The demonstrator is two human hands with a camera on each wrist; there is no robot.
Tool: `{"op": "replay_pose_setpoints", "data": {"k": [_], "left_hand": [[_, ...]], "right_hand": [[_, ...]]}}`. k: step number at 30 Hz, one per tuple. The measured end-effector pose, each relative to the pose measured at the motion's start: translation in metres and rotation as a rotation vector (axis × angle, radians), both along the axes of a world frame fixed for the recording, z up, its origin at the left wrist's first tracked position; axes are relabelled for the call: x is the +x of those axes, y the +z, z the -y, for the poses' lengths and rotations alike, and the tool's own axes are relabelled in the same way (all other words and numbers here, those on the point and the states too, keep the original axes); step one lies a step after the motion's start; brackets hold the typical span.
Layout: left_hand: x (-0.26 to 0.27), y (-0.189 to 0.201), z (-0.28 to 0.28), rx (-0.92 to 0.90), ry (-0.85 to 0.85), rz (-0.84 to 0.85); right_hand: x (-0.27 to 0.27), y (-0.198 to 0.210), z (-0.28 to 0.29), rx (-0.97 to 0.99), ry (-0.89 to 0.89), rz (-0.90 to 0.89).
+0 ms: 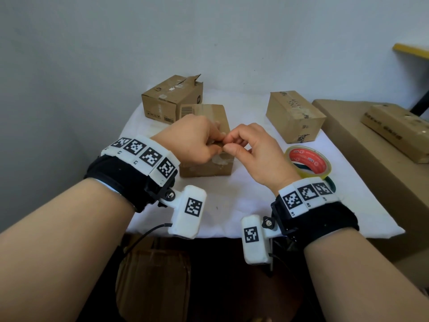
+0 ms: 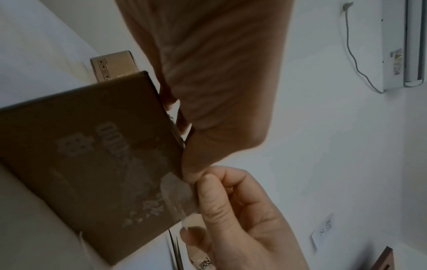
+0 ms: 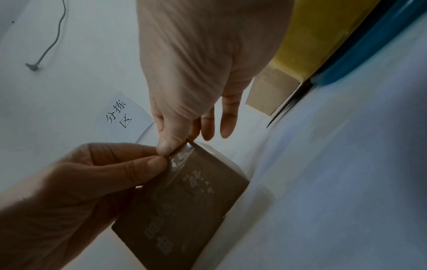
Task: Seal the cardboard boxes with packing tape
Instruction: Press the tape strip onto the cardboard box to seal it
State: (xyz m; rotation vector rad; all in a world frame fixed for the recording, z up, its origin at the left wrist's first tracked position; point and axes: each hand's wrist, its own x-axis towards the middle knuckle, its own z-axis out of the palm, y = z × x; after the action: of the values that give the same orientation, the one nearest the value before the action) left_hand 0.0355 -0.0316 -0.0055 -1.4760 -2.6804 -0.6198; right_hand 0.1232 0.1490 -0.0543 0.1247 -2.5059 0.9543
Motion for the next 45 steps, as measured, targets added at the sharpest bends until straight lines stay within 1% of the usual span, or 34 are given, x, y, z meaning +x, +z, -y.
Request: {"op": "replay_pose_setpoints", "data": {"k": [4,11,14,21,28,32,38,43,45], "left_hand": [[0.002,0.0,0.0,0.007,0.008,0.001],[0.009,0.003,-0.001,-0.016,0.039,0.004],[0.015,0.004,0.001,-0.041,0.027,0.024],[0.018,0.004,0.003,-0.033,0.035,0.029],[0.015,-0.003,0.003,0.008,0.048,0.062],[0.011,-0.007,0.003,0.004,0.036,0.051],[0.007,-0.006,0.007,-0.055,0.017,0.05],[0.016,-0.01,-0.002,0.089,0.133,0.048],[0.017,-0.014,-0.005,0.103,0.157,0.023]], "right_hand": [[0.002,-0.001,0.001,0.043,-0.006,-0.025],[0.005,-0.002,0.003,0.01,-0.033,-0.024],[0.006,-0.003,0.004,-0.01,-0.036,-0.036],[0.005,-0.01,0.004,-0.012,-0.037,-0.035],[0.004,-0.014,0.005,0.012,-0.019,0.027],[0.007,-0.017,0.005,0.051,-0.003,0.155],[0.012,0.002,-0.002,-0.028,0.055,0.313],[0.014,0.011,-0.002,-0.092,0.073,0.338],[0.014,0.012,-0.003,-0.103,0.075,0.327]]}}
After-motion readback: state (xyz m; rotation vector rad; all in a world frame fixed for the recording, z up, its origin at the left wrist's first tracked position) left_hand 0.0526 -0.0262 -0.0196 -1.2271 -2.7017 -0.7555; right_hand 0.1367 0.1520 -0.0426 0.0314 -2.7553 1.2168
